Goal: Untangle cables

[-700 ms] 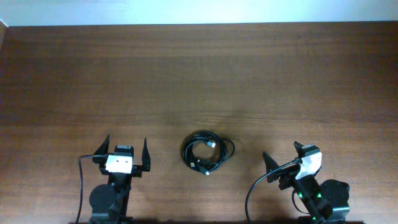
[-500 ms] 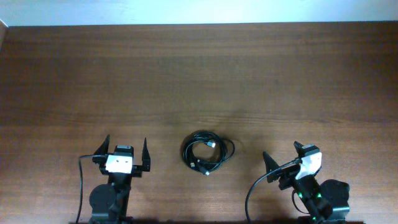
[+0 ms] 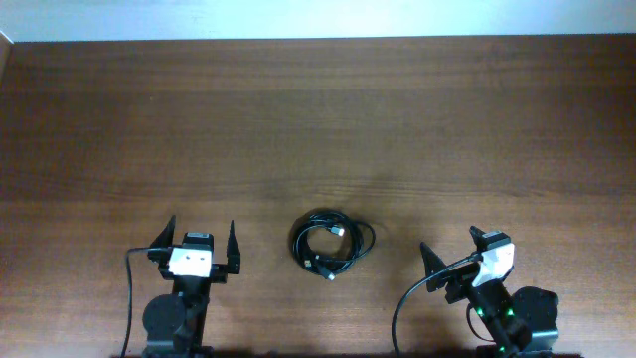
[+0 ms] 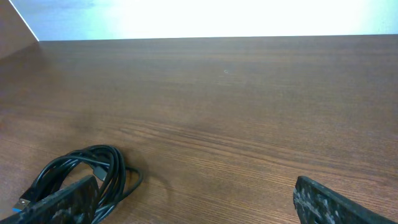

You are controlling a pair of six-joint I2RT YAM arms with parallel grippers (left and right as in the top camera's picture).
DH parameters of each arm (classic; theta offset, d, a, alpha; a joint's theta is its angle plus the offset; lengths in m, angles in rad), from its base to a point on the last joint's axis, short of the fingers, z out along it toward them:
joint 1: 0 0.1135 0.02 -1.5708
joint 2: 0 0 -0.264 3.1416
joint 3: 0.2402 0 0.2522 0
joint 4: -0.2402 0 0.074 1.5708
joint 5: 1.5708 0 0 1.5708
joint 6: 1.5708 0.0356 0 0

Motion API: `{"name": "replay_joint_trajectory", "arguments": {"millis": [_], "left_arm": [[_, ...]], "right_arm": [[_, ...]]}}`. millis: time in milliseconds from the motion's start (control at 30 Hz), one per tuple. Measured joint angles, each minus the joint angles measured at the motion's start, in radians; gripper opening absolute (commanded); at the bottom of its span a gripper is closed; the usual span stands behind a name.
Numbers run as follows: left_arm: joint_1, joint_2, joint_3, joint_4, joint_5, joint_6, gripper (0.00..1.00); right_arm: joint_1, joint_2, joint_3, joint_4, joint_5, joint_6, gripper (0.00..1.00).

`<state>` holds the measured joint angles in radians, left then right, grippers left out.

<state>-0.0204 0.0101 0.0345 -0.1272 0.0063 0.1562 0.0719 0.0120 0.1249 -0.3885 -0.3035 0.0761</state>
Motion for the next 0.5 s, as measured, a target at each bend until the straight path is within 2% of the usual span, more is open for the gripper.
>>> {"name": "replay_joint_trajectory", "arguments": {"millis": [233,433,500], "left_arm": [[0.0,0.0,0.0,0.0,0.0,0.0,0.99],[0.0,0.0,0.0,0.0,0.0,0.0,0.99],[0.0,0.0,0.0,0.006,0.005,0.0,0.99]], "right_arm": [[0.0,0.0,0.0,0.003,0.158,-0.111,0.99],[0.0,0.0,0.0,0.01,0.171,-0.114,0.99],[0.0,0.0,-0.004,0.082,0.137,-0.115,0.99]]}}
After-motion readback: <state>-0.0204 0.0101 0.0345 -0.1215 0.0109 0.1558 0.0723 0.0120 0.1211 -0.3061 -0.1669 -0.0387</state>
